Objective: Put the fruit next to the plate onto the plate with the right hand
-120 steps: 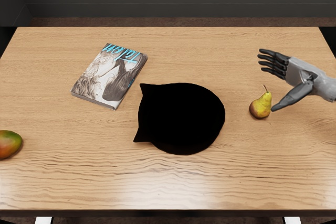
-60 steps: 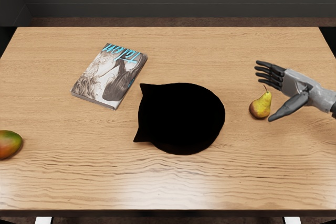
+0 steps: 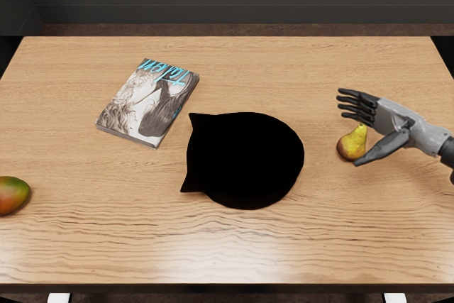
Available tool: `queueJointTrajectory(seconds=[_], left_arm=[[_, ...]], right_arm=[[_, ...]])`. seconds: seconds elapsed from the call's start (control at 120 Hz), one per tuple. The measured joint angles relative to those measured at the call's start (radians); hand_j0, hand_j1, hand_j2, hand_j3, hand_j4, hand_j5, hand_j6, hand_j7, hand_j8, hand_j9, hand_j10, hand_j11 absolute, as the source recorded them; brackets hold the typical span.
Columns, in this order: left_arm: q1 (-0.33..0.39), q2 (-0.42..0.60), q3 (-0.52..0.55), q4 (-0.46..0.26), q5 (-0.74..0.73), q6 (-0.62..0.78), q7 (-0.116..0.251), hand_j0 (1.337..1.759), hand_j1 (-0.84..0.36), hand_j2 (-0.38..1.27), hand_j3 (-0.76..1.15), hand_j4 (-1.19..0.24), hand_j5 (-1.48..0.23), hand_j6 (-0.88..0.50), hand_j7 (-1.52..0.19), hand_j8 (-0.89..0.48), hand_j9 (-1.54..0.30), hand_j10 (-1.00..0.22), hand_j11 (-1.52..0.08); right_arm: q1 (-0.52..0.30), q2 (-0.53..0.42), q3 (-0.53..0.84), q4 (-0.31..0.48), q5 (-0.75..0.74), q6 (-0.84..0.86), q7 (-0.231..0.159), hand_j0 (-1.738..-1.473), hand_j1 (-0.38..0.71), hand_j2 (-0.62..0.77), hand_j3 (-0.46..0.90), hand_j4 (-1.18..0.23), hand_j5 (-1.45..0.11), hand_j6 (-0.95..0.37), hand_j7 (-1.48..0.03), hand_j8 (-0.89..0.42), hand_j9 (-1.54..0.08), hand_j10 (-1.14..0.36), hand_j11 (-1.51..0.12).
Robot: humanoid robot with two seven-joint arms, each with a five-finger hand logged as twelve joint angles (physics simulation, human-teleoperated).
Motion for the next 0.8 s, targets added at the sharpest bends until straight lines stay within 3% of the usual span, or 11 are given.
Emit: queueJointTrajectory(seconds=[0.542, 0.8], left_arm=[[0.0, 0.0, 0.0, 0.0, 0.0, 0.0, 0.0, 1.658, 0.35, 0.0, 0.0, 0.0, 0.0, 0.0, 0.0, 0.0, 0.0, 0.0, 0.0], [0.0, 0.0, 0.0, 0.0, 0.0, 0.0, 0.0, 1.658, 0.35, 0.0, 0.0, 0.0, 0.0, 0.0, 0.0, 0.0, 0.0, 0.0, 0.0]], right_arm=[[-0.02, 0.019, -0.016, -0.003, 0.0, 0.0, 0.0, -1.658, -0.13, -0.03, 0.0, -0.18, -0.24, -0.19, -0.24, -0.18, -0.24, -0.18, -0.24], [-0.016, 0.011, -0.017, -0.004, -0.021, 0.0, 0.0, -1.658, 0.02, -0.06, 0.0, -0.32, -0.41, -0.32, -0.41, -0.32, -0.41, -0.31, -0.41]])
